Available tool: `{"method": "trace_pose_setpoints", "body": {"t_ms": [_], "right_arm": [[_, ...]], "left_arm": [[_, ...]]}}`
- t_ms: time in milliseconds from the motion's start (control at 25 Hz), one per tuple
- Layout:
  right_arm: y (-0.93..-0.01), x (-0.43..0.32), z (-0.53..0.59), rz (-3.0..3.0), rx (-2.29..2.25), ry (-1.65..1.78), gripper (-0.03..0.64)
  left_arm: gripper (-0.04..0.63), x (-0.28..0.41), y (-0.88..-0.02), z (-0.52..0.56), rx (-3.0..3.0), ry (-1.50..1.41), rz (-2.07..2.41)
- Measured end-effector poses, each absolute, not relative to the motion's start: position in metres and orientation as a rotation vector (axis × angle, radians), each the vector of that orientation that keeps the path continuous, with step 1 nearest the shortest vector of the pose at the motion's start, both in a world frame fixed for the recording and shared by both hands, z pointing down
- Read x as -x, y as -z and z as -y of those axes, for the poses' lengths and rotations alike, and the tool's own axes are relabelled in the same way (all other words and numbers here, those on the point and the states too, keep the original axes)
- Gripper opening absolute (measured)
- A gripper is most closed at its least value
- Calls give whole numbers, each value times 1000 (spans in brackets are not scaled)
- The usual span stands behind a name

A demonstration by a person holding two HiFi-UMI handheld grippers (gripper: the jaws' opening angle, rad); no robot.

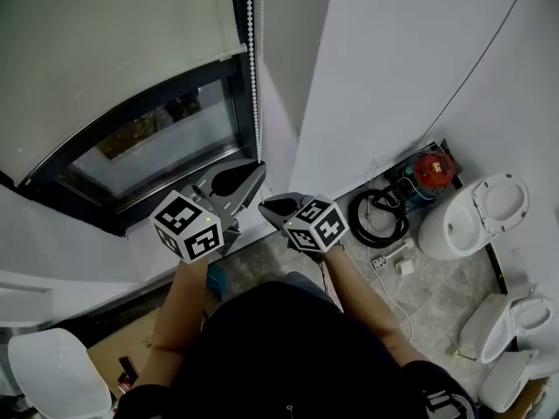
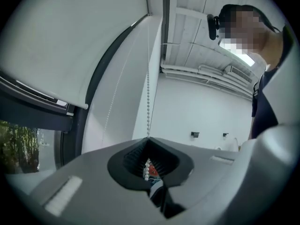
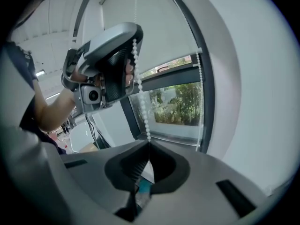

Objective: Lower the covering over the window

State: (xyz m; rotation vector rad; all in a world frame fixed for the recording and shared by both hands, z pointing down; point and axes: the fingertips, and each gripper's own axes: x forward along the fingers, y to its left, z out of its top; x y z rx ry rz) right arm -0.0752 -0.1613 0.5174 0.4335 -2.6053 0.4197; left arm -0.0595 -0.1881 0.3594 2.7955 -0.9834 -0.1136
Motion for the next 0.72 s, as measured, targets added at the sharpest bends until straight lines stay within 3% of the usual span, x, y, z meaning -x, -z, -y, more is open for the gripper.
{"method": "trace_pose_setpoints", "body": {"t_ms": [560, 720], "right_arm": [[-559, 71, 127, 2489, -271, -433, 15], [-508, 56, 142, 2638, -292, -467, 88]], "left_arm": [[12, 65, -409, 168, -2665, 150, 954], [12, 65, -409, 168, -2662, 160, 958]]}}
